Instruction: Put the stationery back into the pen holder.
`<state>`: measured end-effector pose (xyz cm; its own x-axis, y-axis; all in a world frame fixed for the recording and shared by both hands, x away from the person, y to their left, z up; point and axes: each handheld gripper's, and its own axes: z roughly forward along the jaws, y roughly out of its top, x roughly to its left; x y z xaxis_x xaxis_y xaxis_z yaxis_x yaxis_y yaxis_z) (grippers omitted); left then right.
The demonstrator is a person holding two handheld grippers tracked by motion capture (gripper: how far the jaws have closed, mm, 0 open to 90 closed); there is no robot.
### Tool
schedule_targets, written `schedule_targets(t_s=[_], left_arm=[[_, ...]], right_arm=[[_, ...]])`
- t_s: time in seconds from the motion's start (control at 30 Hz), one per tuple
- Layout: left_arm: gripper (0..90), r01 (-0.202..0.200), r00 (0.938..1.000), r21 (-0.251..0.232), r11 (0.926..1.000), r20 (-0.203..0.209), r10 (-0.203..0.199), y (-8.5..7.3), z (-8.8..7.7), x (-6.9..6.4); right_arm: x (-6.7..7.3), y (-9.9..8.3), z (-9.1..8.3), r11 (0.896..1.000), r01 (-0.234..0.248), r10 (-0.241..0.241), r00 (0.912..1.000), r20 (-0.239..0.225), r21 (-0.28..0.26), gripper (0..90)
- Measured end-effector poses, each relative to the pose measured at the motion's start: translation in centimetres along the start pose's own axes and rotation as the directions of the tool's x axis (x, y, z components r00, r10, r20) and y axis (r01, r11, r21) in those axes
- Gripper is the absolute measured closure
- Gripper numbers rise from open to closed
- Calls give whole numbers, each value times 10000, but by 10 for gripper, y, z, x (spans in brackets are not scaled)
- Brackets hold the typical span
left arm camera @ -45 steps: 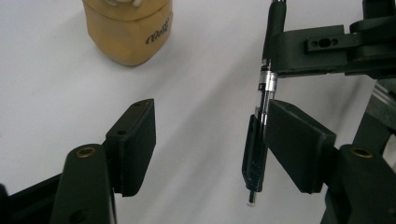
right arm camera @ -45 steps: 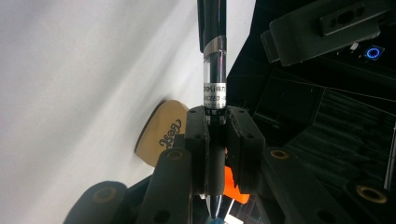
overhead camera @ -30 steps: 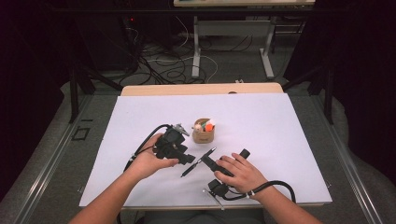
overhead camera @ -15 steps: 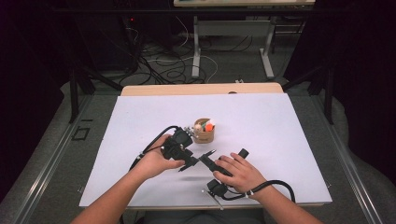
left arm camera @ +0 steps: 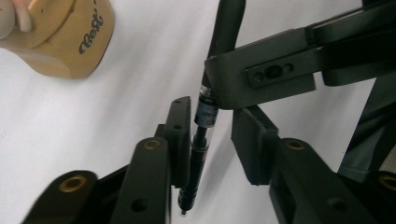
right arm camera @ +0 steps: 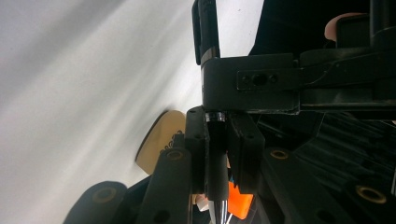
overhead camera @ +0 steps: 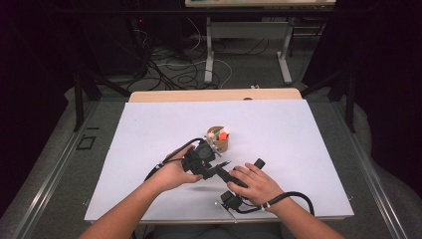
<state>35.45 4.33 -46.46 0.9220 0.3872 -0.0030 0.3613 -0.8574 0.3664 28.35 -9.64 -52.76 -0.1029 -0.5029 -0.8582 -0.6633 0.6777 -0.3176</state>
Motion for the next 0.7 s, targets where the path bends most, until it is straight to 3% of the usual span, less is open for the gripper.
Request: schedule_targets(t_s=[0.13, 0.33, 0.7], left_arm=[[729, -281, 9996, 181, 9994, -39, 281, 1, -1, -1], [781, -246, 9996, 283, 9993, -127, 249, 0, 0, -1], [791, 17, 10000, 342, 9994, 36, -18, -1, 1, 1]], right_arm=[[2, -2, 2, 9993, -155, 162, 9997, 199, -345, 797], [0, -1, 1, 9995, -70, 77, 9998, 206, -320, 796], [0, 1, 2, 9994, -47, 54, 9997, 218, -354, 794]])
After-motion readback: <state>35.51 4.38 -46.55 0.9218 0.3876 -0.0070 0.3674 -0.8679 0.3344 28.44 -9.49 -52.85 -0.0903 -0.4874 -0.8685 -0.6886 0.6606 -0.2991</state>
